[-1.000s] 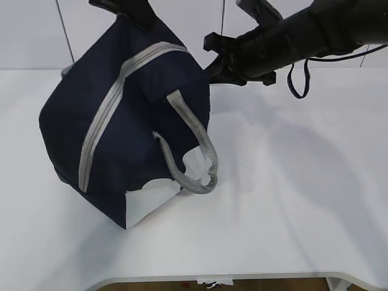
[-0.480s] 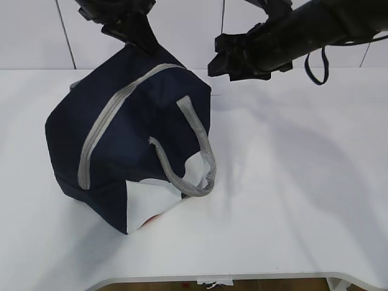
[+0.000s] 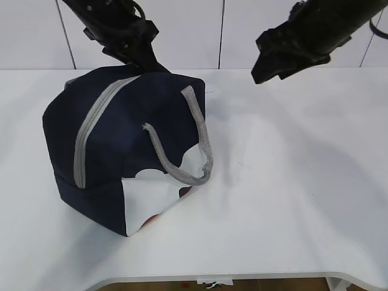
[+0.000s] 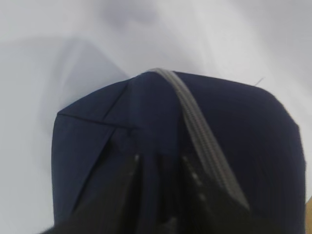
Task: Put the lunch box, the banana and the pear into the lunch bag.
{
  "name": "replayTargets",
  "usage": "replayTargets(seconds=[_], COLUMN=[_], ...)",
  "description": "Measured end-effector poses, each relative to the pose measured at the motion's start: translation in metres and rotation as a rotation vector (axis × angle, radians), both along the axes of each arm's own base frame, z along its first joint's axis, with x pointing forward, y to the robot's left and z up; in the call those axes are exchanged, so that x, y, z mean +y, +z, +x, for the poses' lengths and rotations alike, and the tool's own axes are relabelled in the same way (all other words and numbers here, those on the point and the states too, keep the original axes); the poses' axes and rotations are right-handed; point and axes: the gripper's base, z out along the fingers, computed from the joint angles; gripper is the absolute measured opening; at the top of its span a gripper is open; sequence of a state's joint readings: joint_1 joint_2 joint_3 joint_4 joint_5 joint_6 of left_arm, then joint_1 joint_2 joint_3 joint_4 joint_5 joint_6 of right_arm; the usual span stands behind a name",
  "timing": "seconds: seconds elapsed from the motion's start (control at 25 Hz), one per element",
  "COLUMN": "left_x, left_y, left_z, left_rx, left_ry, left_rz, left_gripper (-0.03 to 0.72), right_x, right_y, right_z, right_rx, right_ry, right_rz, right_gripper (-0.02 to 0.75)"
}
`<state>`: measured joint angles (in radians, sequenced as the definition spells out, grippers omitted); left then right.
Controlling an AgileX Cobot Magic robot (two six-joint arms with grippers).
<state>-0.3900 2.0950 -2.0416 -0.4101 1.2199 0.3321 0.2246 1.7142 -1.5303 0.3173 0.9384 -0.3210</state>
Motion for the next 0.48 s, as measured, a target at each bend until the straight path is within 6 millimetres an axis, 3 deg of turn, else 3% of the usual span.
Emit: replayTargets(seconds=[0.08,0.16,0.48], left_x=[0.001,0.002,0.021], left_y=[0.0,0.0,0.049], left_z=[0.0,0.0,-0.02], left_rx=[0.007,0.015,-0.084], left_ry=[0.015,0.037,0.131], left_rz=[0.007,0.009,0.057], left_gripper=[0.277,0.343,0.384], right_x=[-0.006,-0.012,-0.019], right_y=[0.007,0.019,0.058], right_z=[-0.01,-0.021,-0.038], right_rx=[0.066,0.118,0.085], right_ry=[-0.028,-0.055,-0.109], right_rz=[-0.051,-0.091,-0.089], right_gripper=[0.414,0.414,0.414])
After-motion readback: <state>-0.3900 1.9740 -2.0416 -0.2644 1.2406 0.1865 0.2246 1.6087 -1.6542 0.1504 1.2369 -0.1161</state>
